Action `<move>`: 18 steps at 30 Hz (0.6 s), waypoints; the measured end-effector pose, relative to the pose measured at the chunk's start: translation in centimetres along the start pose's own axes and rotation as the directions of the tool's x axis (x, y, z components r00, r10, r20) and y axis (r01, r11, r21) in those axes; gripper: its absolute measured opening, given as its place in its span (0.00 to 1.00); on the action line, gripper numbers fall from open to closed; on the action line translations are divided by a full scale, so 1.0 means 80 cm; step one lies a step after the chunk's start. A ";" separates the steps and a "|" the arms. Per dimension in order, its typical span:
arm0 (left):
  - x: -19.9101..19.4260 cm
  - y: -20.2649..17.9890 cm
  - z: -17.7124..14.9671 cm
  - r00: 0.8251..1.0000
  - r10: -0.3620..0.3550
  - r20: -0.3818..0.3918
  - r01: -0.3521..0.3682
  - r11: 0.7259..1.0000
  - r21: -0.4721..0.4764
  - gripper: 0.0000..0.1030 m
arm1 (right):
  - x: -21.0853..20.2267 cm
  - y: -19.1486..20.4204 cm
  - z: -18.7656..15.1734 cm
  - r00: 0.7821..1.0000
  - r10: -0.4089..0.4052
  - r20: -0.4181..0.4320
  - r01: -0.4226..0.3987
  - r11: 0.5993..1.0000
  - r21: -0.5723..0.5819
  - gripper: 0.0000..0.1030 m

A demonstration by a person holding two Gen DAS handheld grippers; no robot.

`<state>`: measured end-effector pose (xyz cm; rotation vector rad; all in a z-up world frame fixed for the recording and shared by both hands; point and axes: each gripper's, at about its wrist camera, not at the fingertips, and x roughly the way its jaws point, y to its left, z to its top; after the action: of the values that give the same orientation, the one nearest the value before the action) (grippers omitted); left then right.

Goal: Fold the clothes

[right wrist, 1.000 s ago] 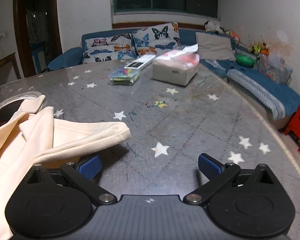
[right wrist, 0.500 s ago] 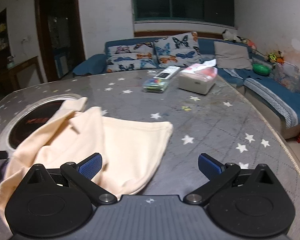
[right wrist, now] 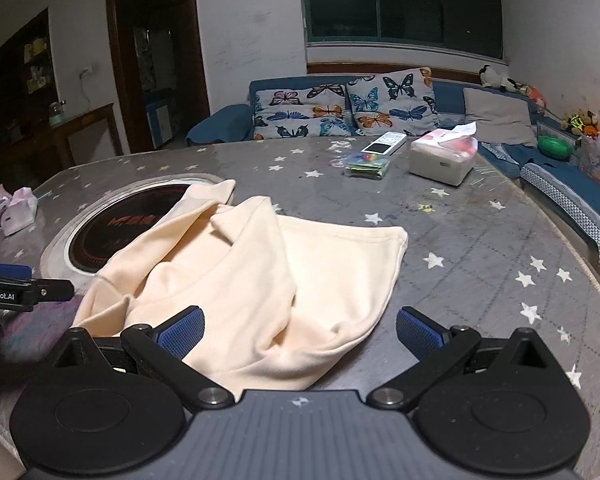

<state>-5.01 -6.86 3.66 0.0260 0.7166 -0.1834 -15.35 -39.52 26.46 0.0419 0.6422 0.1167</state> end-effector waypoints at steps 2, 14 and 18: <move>-0.004 -0.006 -0.001 1.000 -0.007 -0.004 0.007 1.000 0.008 1.00 | -0.004 0.004 -0.004 1.000 0.009 -0.002 -0.009 1.000 0.000 1.00; -0.035 -0.029 -0.019 0.999 -0.037 -0.002 0.037 0.997 0.066 1.00 | -0.027 0.027 -0.027 0.999 0.038 -0.028 -0.039 0.998 -0.045 1.00; -0.049 -0.034 -0.030 0.998 -0.064 0.004 0.064 0.994 0.093 1.00 | -0.039 0.030 -0.034 0.999 0.035 -0.030 -0.036 0.998 -0.048 1.00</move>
<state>-9.94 -8.68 4.56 0.0907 0.7017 -0.2780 -19.67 -37.50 26.31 0.0050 0.6672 0.1670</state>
